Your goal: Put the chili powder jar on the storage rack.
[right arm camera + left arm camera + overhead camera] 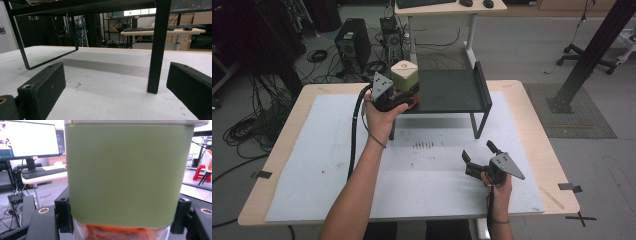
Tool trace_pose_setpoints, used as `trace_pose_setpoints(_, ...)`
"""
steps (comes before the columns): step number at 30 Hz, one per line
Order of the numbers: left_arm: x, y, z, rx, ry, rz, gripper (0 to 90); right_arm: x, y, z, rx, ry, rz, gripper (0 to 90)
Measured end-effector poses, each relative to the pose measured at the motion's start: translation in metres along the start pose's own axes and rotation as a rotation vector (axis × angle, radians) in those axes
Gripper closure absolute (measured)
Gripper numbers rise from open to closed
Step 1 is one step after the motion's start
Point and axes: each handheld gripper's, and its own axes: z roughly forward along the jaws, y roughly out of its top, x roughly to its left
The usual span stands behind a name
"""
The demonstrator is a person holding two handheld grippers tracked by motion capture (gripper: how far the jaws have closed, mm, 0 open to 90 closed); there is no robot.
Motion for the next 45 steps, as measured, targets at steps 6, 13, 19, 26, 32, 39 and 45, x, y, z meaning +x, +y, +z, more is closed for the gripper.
trace_pose_setpoints(6, 0.0005, -0.0033, 0.003, 0.014, 0.01, -0.002, 28.6, 0.0, 0.0, -0.0002, -0.002, 0.0, 0.002, 2.1)
trace_pose_setpoints(13, 0.002, -0.0043, 0.0028, 0.017, 0.011, -0.013, 28.5, -0.0001, -0.0001, -0.0002, -0.003, 0.001, 0.002, 2.1)
trace_pose_setpoints(19, 0.0027, -0.0045, 0.003, 0.017, 0.01, -0.022, 28.4, -0.0001, -0.0001, -0.0003, -0.004, 0.0, 0.001, 2.1)
trace_pose_setpoints(26, 0.0027, -0.0044, 0.003, 0.019, 0.01, -0.024, 28.4, 0.0, -0.0001, -0.0003, -0.004, 0.001, 0.0, 2.1)
trace_pose_setpoints(32, 0.0025, -0.0043, 0.0032, 0.019, 0.014, -0.025, 28.4, -0.0001, -0.0001, -0.0004, -0.006, 0.001, 0.002, 2.1)
trace_pose_setpoints(39, 0.0023, -0.0042, 0.0032, 0.02, 0.014, -0.028, 28.4, 0.0, -0.0002, -0.0004, -0.005, 0.002, 0.001, 2.1)
trace_pose_setpoints(45, 0.0028, -0.0041, 0.003, 0.021, 0.012, -0.029, 28.4, 0.0, -0.0002, -0.0004, -0.004, 0.001, -0.001, 2.1)
